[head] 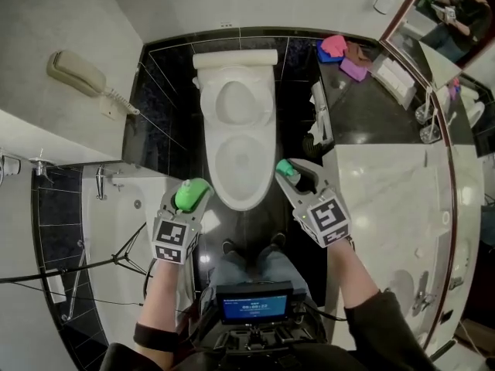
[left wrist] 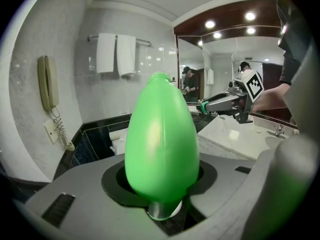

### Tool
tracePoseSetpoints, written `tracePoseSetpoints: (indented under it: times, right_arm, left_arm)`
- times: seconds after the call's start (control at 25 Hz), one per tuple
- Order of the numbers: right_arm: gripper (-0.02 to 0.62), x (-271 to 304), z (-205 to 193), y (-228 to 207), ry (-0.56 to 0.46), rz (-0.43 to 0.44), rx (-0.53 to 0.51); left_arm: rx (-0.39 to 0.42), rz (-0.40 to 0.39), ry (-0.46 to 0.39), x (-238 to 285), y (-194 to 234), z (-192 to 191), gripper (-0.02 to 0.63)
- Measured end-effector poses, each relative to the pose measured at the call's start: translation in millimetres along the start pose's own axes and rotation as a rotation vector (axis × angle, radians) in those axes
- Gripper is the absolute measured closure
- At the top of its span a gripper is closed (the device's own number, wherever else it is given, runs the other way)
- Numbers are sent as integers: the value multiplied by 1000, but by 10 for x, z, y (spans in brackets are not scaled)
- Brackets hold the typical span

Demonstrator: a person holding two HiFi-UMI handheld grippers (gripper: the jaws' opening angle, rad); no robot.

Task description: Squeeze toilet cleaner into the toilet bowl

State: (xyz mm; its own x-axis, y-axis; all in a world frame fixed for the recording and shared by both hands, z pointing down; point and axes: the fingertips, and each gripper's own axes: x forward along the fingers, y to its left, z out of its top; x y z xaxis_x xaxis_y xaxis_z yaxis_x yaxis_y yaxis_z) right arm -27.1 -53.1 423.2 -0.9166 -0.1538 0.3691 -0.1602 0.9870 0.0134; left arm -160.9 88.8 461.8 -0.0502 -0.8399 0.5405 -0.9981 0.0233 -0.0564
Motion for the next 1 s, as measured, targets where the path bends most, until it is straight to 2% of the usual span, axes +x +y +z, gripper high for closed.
tracePoseSetpoints:
  times: [0.12, 0.24, 0.44, 0.76, 0.88, 1.0]
  right_arm:
    - [439, 40, -118, -92, -1, 28, 0]
    - [439, 117, -266, -97, 12, 61, -14]
    - [437, 335, -548, -68, 30, 72, 9]
    - [439, 753, -1045, -101, 51, 28, 63]
    - [437, 898, -1274, -110, 61, 21, 91]
    - [437, 1055, -1514, -115, 68, 19, 118]
  left_arm:
    - [-8, 44, 16, 97, -16, -101, 431]
    - [-15, 50, 43, 179, -84, -175, 431]
    - [23, 8, 89, 412, -92, -367, 433]
    - [79, -99, 138, 1020, -48, -891, 434]
    - [96, -139, 192, 1268, -70, -1192, 436]
    - [147, -168, 268, 1496, -79, -1517, 436]
